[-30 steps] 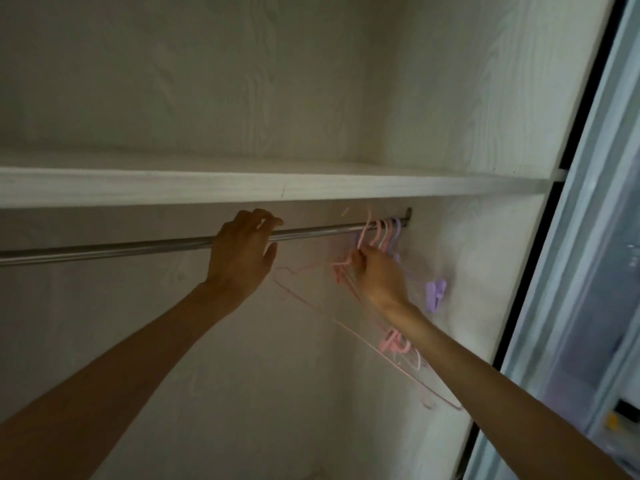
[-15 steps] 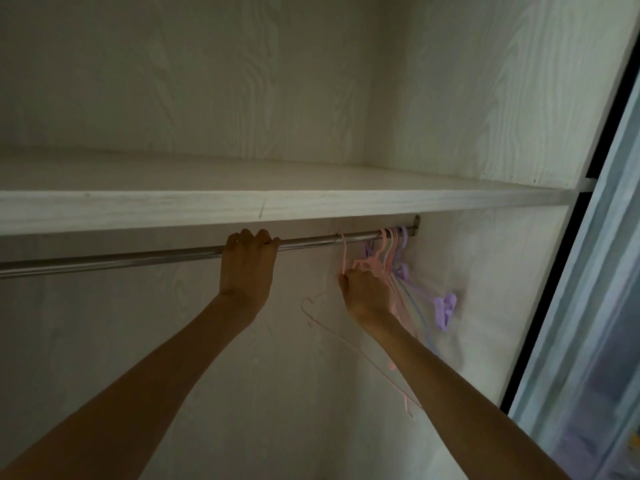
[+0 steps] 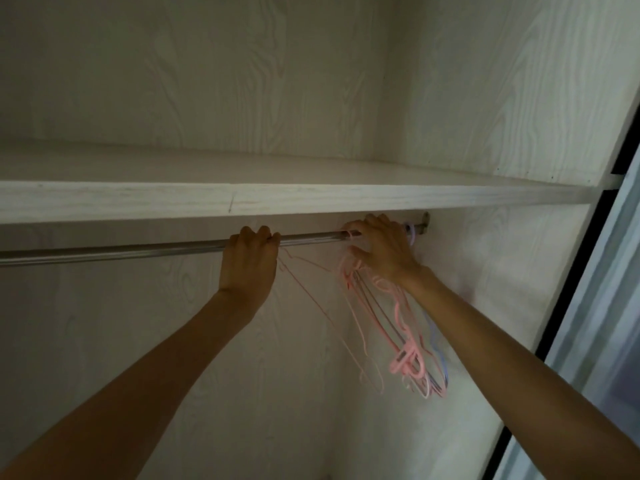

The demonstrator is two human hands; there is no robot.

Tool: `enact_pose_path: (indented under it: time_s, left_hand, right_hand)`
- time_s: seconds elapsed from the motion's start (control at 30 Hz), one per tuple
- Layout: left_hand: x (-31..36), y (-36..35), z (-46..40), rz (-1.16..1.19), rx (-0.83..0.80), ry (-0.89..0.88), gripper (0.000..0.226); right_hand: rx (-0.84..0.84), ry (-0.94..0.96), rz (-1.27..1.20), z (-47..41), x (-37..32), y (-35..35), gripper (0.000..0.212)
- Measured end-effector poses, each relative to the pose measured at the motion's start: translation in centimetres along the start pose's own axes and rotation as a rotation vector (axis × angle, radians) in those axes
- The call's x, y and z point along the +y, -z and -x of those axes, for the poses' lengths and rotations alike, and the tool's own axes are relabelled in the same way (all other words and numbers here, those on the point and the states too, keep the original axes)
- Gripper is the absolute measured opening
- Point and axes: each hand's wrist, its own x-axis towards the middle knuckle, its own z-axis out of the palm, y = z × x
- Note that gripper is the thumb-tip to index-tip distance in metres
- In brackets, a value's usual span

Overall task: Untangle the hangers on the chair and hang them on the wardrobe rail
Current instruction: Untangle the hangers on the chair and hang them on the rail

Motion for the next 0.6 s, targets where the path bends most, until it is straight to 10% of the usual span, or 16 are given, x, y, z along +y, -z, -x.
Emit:
enact_pose_path:
  time_s: [0.6]
  left_hand:
    - [2.2,1.4,1.0,0.071,-0.110,0.137,0.037]
  right_hand:
    - [-0.068,-0.130,0.091,0.4,4.8,0.6,0.040]
